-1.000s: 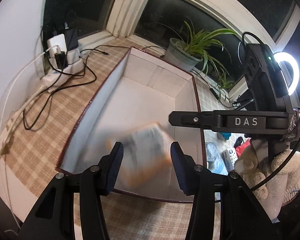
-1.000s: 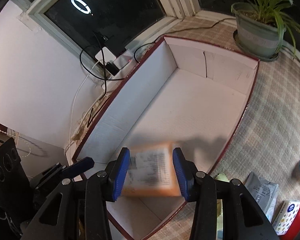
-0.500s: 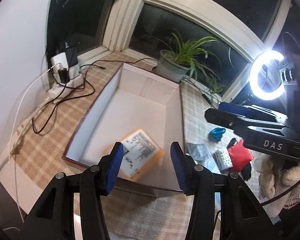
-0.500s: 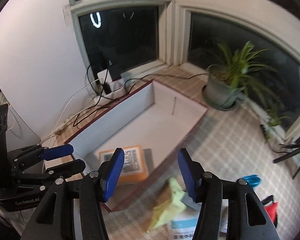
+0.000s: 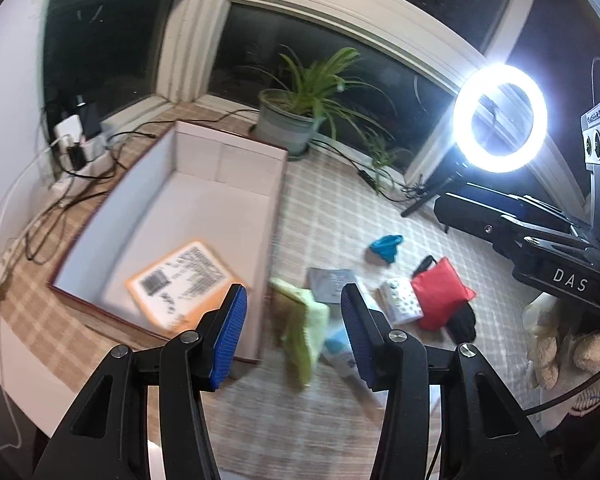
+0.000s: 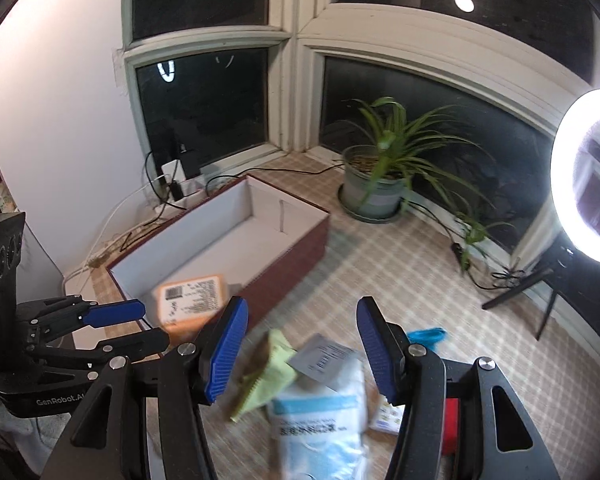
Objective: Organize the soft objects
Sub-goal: 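Move the right tool back toward the red cloth pouch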
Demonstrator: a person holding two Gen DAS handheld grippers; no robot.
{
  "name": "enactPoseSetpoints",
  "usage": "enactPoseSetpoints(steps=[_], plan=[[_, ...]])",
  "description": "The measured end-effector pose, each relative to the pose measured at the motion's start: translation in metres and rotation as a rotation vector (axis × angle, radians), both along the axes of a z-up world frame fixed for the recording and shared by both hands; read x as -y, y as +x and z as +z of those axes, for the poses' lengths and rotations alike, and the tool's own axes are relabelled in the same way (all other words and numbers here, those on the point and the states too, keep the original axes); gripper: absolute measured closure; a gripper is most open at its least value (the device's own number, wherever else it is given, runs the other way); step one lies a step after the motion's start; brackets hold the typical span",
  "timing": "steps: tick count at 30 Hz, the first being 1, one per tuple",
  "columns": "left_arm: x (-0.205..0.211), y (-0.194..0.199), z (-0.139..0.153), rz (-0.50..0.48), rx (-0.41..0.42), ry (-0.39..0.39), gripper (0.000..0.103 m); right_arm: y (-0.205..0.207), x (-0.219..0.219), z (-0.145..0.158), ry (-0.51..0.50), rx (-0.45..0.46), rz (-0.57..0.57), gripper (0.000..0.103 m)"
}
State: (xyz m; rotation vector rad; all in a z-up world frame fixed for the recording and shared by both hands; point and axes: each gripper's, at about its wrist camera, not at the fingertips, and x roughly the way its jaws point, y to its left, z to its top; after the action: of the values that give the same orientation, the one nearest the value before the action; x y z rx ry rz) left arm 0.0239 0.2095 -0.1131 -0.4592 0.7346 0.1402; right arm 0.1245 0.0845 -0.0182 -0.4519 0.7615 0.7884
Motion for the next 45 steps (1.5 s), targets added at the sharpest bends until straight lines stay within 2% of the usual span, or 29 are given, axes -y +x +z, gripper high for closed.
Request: enactPoseSetpoints(steps=[4,10,14,18,20,21,22,27,32,38,42,45], plan=[[0.022,0.009,0.001,-0.026,0.004,-0.006,0.057,0.003,0.027,0.002,-0.001,0.009,-0.019,0.050],[0.054,0.022,0.004,-0.066,0.007,-0.009,0.057,0.022,0.080,0.000,0.032,-0.042,-0.055,0.050],[0.075,0.030,0.007,-0.095,0.011,0.002,0.057,0.039,0.132,-0.001,0.089,-0.095,-0.115,0.050],[0.089,0.038,0.008,-0.111,0.011,-0.008,0.056,0.050,0.181,0.000,0.124,-0.095,-0.178,0.050],[0.095,0.042,0.006,-0.119,0.006,-0.011,0.054,0.056,0.203,0.000,0.141,-0.106,-0.203,0.043],[0.098,0.044,0.005,-0.124,0.002,-0.013,0.054,0.059,0.216,0.000,0.151,-0.118,-0.218,0.034],[0.101,0.046,0.005,-0.128,0.000,-0.016,0.054,0.062,0.226,-0.001,0.162,-0.130,-0.229,0.030],[0.121,0.062,-0.001,-0.178,-0.020,-0.031,0.048,0.085,0.279,-0.010,0.233,-0.224,-0.325,0.030],[0.147,0.093,-0.007,-0.263,-0.051,-0.028,0.048,0.098,0.322,-0.028,0.298,-0.313,-0.408,0.030],[0.172,0.153,-0.024,-0.377,-0.117,-0.079,0.048,0.093,0.349,-0.042,0.324,-0.345,-0.452,0.030],[0.184,0.194,-0.041,-0.414,-0.173,-0.137,0.048,0.086,0.368,-0.049,0.352,-0.371,-0.490,0.030],[0.190,0.221,-0.059,-0.411,-0.224,-0.151,0.049,0.078,0.383,-0.054,0.363,-0.383,-0.522,0.033]])
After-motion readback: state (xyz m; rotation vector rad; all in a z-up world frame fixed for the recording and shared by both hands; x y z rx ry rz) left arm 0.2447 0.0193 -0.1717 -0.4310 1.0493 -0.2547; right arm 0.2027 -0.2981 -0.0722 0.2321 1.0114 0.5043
